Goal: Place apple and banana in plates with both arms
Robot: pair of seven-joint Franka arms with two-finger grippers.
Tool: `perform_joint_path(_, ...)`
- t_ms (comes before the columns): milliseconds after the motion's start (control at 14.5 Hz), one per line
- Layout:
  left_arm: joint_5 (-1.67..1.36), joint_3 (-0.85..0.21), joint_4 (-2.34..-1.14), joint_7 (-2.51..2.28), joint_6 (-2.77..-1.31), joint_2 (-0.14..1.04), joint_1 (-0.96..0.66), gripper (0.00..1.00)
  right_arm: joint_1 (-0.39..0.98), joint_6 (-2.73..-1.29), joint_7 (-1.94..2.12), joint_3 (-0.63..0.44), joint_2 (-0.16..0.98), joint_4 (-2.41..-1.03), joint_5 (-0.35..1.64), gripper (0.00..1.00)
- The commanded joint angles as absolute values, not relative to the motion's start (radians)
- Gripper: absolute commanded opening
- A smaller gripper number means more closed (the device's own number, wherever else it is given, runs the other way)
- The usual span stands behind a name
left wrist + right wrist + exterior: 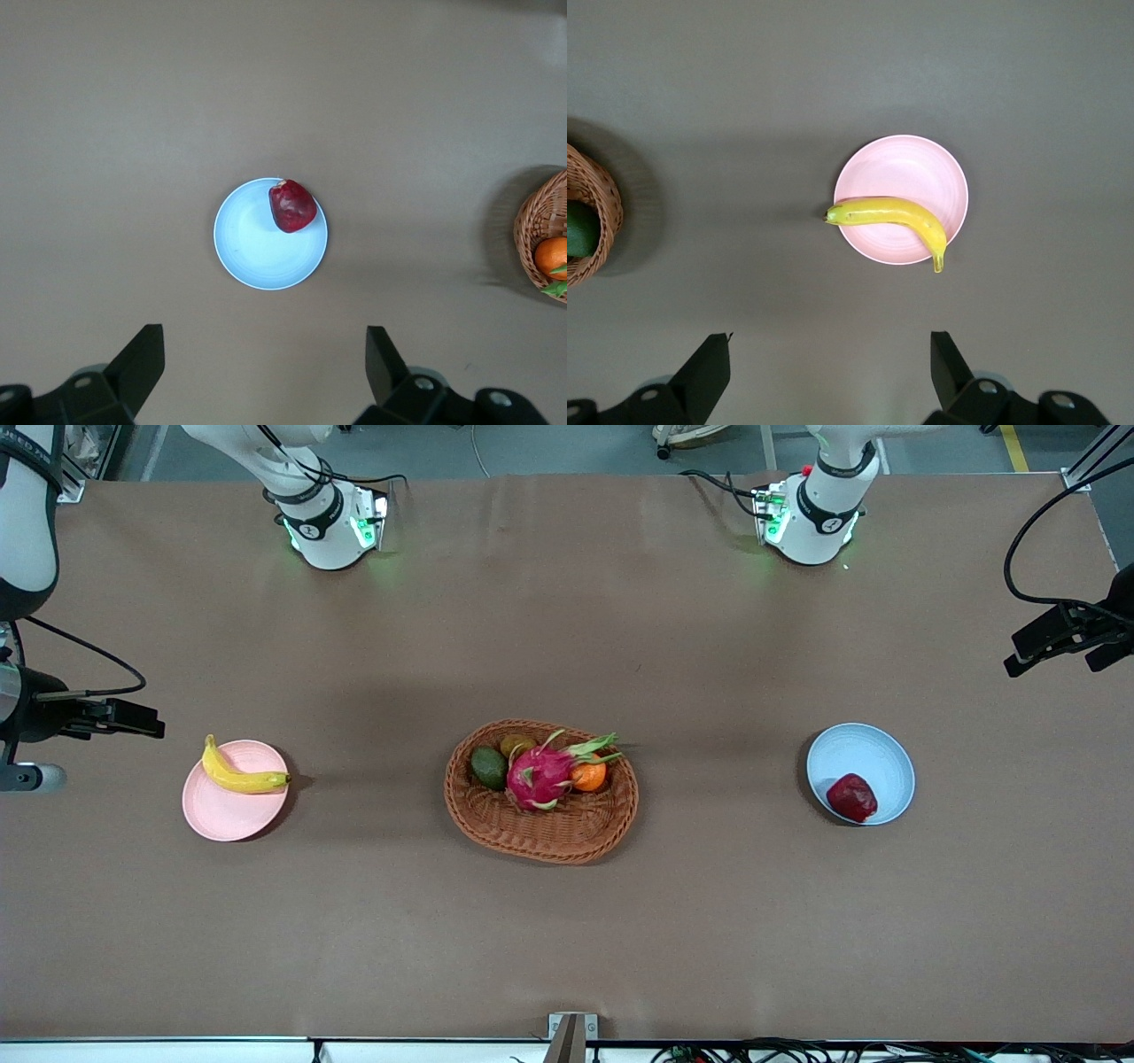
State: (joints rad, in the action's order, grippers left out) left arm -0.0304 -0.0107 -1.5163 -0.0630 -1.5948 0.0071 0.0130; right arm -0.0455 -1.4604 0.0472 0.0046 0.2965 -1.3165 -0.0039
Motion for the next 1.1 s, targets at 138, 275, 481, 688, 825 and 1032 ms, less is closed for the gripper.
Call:
perform_joint_path(138, -0.029, -0.012, -1.517, 0.012, -1.603, 0.005, 0.018, 1.00, -0.043, -1.447, 0.034, 0.002, 0.301, -1.299, -0.008, 1.00)
perform_joint_path(275, -0.031, -0.011, -1.514, 0.034, -1.603, 0.005, 0.018, 1.00, -0.044, -1.443, 0.043, 0.000, 0.296, -1.305, -0.009, 1.00)
perform_joint_path(481, -0.032, -0.011, -1.514, 0.034, -1.603, 0.005, 0.018, 1.00, -0.045, -1.422, 0.035, -0.002, 0.270, -1.319, -0.012, 1.00)
perform_joint_path(688, -0.032, -0.012, -1.514, 0.035, -1.603, 0.005, 0.017, 1.00, 0.009, -1.442, 0.034, -0.061, 0.195, -1.408, -0.012, 1.00)
perform_joint_path(825, -0.032, -0.012, -1.514, 0.034, -1.603, 0.005, 0.017, 1.00, 0.038, -1.431, 0.034, -0.101, 0.173, -1.425, -0.012, 1.00)
perform_joint_path(1032, -0.032, -0.014, -1.513, 0.034, -1.603, 0.005, 0.017, 1.00, 0.031, -1.445, 0.035, -0.101, 0.111, -1.491, -0.014, 1.00)
